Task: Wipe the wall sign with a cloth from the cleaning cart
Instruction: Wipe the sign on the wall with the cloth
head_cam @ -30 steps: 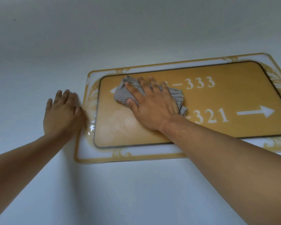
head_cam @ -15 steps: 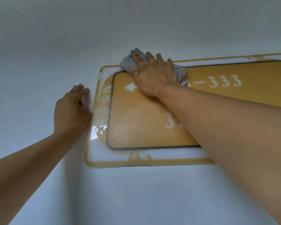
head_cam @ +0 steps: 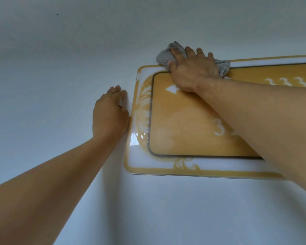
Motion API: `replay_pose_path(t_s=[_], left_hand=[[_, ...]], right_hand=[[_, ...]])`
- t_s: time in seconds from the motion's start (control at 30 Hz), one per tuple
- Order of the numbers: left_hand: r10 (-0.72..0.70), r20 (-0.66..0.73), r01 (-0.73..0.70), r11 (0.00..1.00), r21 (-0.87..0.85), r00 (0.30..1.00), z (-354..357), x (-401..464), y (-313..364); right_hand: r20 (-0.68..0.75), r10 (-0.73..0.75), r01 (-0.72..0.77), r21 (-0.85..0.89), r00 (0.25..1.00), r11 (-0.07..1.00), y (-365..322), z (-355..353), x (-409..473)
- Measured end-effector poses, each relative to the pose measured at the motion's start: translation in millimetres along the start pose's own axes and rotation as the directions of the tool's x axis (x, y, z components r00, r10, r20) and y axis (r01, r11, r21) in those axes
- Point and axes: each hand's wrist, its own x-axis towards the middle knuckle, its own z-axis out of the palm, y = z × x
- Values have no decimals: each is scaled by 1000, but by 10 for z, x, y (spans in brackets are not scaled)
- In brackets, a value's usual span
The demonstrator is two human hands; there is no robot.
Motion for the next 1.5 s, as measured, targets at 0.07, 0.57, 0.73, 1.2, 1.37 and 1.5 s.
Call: replay_pose_path(t_s=[0.07,0.57,0.73,1.2,1.37,1.5], left_hand=[[-6,5,6,1000,-2,1000,-3,-10,1],[2,12,-3,1000,9,1000,-18,-51,55],[-32,61,30,999,32,998,-12,-64,24],[-78,128,59,988,140,989,-305,-684,25],[-123,173,88,976,197,977,-419,-907,70],[-157,164,120,970,211,974,-472,-1038,53]], right_hand=[[6,3,-3,2,1000,1000,10,-4,-24],[37,-43,42,40,998,998,-146,-16,-719],[44,-102,100,35,994,994,-98,-7,-1068],[51,-102,101,5,994,995,119,-45,-2153],[49,-66,65,18,997,998,92,-44,-2470],[56,-84,82,31,995,996,59,-31,-2632]])
